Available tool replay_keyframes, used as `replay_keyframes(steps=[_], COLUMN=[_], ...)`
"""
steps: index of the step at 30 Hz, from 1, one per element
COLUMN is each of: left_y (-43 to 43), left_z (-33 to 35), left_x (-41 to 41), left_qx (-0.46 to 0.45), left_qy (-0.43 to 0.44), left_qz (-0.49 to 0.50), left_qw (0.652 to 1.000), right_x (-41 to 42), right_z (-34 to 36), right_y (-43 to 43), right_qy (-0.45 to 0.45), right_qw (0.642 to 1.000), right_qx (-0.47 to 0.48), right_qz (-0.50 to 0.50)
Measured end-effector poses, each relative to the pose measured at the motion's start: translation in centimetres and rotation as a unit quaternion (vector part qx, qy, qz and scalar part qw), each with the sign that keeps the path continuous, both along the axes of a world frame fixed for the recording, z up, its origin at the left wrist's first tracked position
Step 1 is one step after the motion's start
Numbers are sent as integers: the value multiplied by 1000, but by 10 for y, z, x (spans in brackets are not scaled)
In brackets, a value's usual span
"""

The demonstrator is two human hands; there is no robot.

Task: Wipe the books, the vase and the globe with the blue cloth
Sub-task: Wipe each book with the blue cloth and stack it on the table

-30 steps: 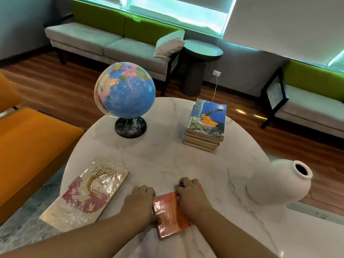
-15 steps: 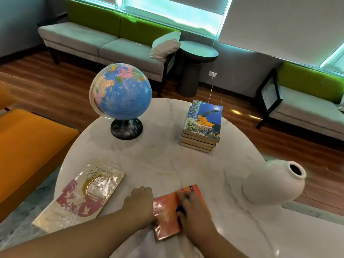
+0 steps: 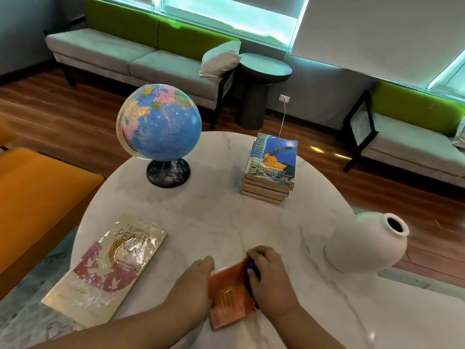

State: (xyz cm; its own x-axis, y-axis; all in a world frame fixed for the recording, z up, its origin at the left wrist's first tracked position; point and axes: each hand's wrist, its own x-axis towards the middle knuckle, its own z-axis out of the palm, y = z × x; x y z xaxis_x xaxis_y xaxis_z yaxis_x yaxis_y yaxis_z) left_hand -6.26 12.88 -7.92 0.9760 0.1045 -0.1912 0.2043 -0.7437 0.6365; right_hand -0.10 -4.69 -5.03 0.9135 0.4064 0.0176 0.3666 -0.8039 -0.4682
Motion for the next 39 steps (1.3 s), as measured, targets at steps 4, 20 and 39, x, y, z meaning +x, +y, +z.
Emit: replay_keyframes(steps=[4, 20, 39], left_y=[0, 4, 11], left_z=[7, 4, 9], left_x=[-4, 6, 23], left_qx=[-27, 37, 88], left_qy=[-23, -12, 113], left_qz=[-8, -8, -39], left_qw=[999, 999, 989], right_x=[-23, -25, -35], right_z=[16, -7, -44], right_y=[26, 8, -49], right_qy=[19, 57, -6], right_qw=[989, 994, 973], right_qx=[5, -4, -22], right_qz=[143, 92, 230])
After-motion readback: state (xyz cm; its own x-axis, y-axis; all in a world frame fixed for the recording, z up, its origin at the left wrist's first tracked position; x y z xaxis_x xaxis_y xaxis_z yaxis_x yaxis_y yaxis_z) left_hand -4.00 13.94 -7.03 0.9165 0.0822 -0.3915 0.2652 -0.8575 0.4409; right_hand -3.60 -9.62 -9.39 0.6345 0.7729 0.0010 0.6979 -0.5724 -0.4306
